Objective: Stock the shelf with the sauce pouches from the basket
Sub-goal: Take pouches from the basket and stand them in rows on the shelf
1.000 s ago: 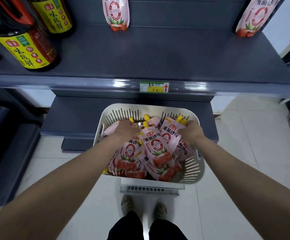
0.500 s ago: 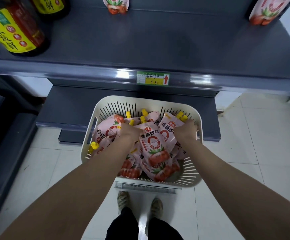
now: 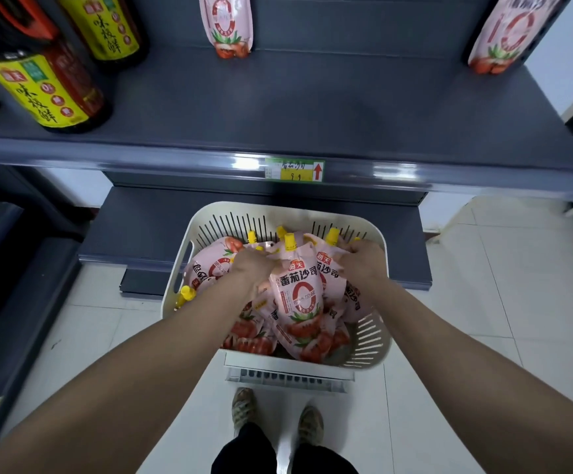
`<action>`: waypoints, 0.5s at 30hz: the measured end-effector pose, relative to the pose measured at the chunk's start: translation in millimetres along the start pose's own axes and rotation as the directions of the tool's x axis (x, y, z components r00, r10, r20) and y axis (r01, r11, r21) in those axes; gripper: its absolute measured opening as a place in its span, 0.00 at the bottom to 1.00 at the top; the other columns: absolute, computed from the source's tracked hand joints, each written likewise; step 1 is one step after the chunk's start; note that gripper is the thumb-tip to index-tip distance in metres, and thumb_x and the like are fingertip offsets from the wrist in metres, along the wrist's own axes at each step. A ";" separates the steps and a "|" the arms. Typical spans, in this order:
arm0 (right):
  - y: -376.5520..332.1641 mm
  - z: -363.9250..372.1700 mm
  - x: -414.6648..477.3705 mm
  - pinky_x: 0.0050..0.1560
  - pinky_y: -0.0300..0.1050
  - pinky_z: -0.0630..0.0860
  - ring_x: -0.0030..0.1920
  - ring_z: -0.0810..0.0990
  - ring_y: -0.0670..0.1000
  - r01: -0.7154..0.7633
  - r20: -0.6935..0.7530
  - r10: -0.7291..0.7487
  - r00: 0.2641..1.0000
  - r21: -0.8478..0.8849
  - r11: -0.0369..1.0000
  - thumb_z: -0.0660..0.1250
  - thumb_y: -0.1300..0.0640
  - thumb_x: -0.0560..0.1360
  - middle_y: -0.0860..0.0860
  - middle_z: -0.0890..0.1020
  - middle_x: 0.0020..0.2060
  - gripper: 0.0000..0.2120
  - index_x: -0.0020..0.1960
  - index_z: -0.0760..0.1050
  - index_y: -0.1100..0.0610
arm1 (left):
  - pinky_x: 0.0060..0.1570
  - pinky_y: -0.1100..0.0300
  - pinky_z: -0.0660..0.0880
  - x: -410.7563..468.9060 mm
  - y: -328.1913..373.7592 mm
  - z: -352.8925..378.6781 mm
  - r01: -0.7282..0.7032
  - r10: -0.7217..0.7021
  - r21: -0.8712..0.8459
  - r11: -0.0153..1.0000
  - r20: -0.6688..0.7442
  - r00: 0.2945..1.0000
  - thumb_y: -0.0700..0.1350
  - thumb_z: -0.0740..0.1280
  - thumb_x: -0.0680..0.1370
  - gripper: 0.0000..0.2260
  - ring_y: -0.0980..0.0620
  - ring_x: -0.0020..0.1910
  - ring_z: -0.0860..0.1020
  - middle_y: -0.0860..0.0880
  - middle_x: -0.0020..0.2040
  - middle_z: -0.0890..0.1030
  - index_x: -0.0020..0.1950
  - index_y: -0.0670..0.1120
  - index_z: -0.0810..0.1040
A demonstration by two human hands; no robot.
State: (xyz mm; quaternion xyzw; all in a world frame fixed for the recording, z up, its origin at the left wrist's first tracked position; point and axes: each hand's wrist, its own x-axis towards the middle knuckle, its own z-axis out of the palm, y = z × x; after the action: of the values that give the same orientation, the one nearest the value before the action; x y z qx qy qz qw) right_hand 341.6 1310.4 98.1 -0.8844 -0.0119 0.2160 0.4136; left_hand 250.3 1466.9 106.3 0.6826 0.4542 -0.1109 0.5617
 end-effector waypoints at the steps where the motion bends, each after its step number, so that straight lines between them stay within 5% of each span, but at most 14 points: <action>1: -5.3 -5.4 -4.2 0.45 0.60 0.80 0.37 0.78 0.56 0.031 0.010 -0.031 0.999 -0.010 0.999 0.68 0.60 0.72 0.57 0.78 0.32 0.11 0.32 0.75 0.64 | 0.34 0.67 0.77 -7.1 5.3 -4.9 -0.057 0.058 0.065 0.996 0.000 0.998 0.42 0.72 0.71 0.20 0.51 0.36 0.76 0.40 0.60 0.79 0.61 0.37 0.75; 4: -28.0 -27.9 -17.8 0.44 0.57 0.80 0.37 0.82 0.60 0.154 0.004 -0.154 0.988 -0.053 0.987 0.68 0.59 0.72 0.61 0.80 0.34 0.11 0.37 0.76 0.68 | 0.53 0.60 0.73 -32.2 23.2 -20.2 -0.194 0.201 0.242 0.951 -0.003 0.980 0.43 0.72 0.71 0.17 0.47 0.54 0.79 0.43 0.58 0.80 0.58 0.40 0.78; 8: -64.7 -60.9 -39.5 0.40 0.52 0.79 0.39 0.82 0.58 0.279 -0.023 -0.280 0.960 -0.035 0.960 0.67 0.59 0.72 0.57 0.82 0.35 0.08 0.38 0.78 0.64 | 0.49 0.59 0.74 -71.4 55.3 -44.3 -0.311 0.324 0.223 0.924 -0.025 0.946 0.43 0.74 0.69 0.08 0.50 0.46 0.79 0.47 0.46 0.82 0.46 0.41 0.82; 12: -105.1 -93.7 -56.5 0.35 0.43 0.72 0.35 0.77 0.54 0.389 -0.133 -0.389 0.912 -0.026 0.921 0.66 0.61 0.71 0.57 0.81 0.33 0.07 0.38 0.78 0.64 | 0.57 0.48 0.76 -102.9 96.8 -70.6 -0.445 0.451 0.131 0.886 -0.020 0.892 0.39 0.75 0.67 0.12 0.49 0.44 0.80 0.40 0.47 0.84 0.47 0.36 0.82; 15: -134.0 -119.8 -60.7 0.34 0.42 0.72 0.35 0.77 0.52 0.433 -0.227 -0.428 0.875 -0.031 0.901 0.67 0.60 0.71 0.52 0.79 0.32 0.05 0.36 0.77 0.58 | 0.46 0.54 0.77 -112.7 130.8 -85.8 -0.558 0.563 0.103 0.823 -0.020 0.826 0.39 0.75 0.67 0.03 0.54 0.35 0.78 0.45 0.37 0.84 0.38 0.41 0.83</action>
State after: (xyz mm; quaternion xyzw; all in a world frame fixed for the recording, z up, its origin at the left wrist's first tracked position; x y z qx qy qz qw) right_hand 354.6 1299.4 287.1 -0.8741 -0.1584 0.0155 0.4590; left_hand 253.4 1491.1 297.5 0.8135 0.2418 0.0552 0.5260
